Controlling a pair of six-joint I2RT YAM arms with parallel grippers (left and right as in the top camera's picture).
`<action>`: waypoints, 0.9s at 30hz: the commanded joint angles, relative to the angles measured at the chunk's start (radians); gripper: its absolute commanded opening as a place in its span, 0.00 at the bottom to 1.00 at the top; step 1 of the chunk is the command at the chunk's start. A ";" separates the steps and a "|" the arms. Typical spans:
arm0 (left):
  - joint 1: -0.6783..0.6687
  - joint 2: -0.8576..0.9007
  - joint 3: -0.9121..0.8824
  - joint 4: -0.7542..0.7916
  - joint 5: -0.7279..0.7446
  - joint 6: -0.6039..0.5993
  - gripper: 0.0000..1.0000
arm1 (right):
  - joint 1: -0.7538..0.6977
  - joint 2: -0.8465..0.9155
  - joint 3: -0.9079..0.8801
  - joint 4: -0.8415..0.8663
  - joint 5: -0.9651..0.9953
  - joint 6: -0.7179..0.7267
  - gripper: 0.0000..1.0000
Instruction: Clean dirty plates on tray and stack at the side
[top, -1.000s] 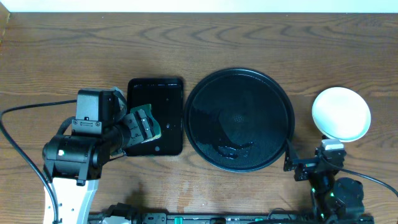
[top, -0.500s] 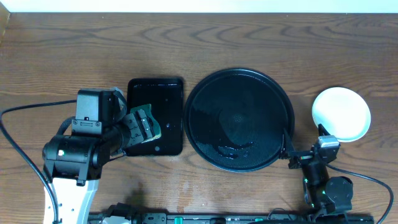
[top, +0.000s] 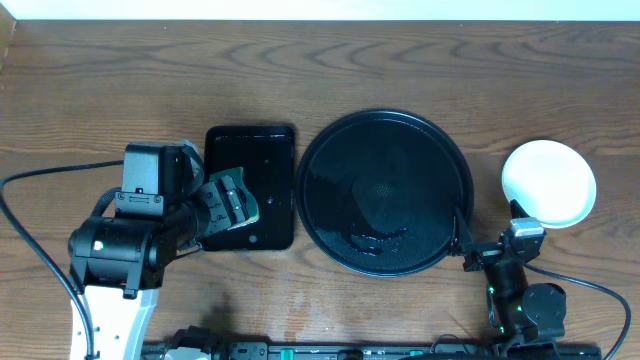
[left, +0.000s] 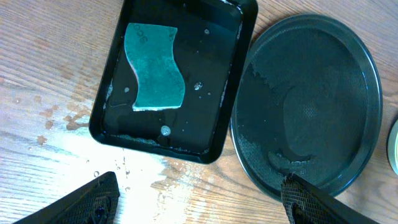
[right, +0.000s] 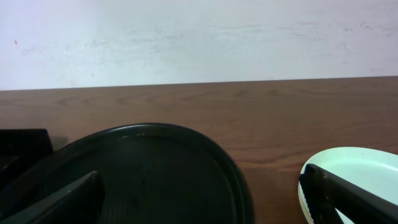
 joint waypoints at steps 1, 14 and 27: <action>0.005 -0.002 0.024 -0.003 0.006 0.013 0.84 | 0.013 -0.005 -0.005 0.000 -0.004 0.009 0.99; 0.006 -0.185 -0.088 0.130 -0.146 0.017 0.84 | 0.013 -0.005 -0.005 0.000 -0.004 0.009 0.99; 0.056 -0.793 -0.752 0.819 -0.089 0.158 0.85 | 0.013 -0.005 -0.005 -0.001 -0.004 0.009 0.99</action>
